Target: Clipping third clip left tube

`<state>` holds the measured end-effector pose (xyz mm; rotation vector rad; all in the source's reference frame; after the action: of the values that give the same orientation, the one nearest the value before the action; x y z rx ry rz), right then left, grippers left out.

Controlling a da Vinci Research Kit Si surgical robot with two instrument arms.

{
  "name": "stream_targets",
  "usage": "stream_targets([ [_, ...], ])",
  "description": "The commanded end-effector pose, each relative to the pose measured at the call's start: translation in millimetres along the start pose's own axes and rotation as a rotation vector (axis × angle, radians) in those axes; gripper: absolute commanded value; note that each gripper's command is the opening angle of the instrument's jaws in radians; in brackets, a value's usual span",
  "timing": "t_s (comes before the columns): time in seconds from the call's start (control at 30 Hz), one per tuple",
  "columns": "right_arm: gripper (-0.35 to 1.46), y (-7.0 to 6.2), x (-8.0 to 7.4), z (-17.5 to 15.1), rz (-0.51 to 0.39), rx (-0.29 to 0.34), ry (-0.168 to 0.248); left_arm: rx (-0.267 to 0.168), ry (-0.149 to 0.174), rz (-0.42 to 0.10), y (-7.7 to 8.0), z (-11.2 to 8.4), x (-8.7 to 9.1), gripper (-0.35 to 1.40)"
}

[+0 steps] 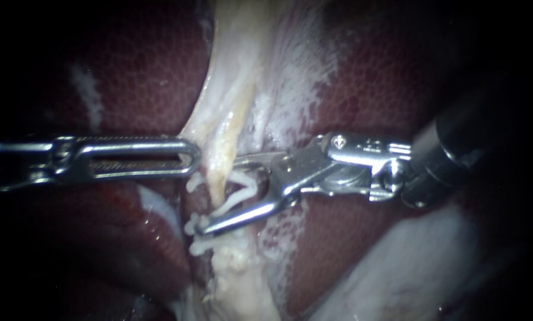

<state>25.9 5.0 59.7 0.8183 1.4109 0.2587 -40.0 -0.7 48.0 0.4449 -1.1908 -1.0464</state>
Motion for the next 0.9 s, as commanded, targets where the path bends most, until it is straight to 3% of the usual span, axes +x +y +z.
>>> stream_targets([
  [0.03, 0.50, 0.0, 0.0, 0.1, -0.001, -0.002, 0.001, 0.001, 0.000, 0.000, 0.0, 0.0, 0.0, -0.35],
  [0.27, 0.36, 0.6, -0.5, 0.5, -0.003, -0.006, 0.000, 0.000, 0.000, 0.000, 0.0, 0.0, 0.0, -0.35],
  [0.3, 0.26, 0.6, -0.6, 0.5, -0.004, -0.005, -0.001, 0.000, 0.000, 0.000, 0.0, 0.0, 0.0, -0.35],
  [0.4, -0.35, 0.9, -1.0, 0.0, 0.054, -0.004, 0.002, 0.000, 0.000, 0.000, 0.0, 0.1, 0.0, -0.35],
  [0.9, -0.35, 1.2, -1.7, -0.7, 0.058, -0.020, 0.002, 0.001, 0.000, -0.001, 0.0, 0.0, -0.1, -0.35],
])
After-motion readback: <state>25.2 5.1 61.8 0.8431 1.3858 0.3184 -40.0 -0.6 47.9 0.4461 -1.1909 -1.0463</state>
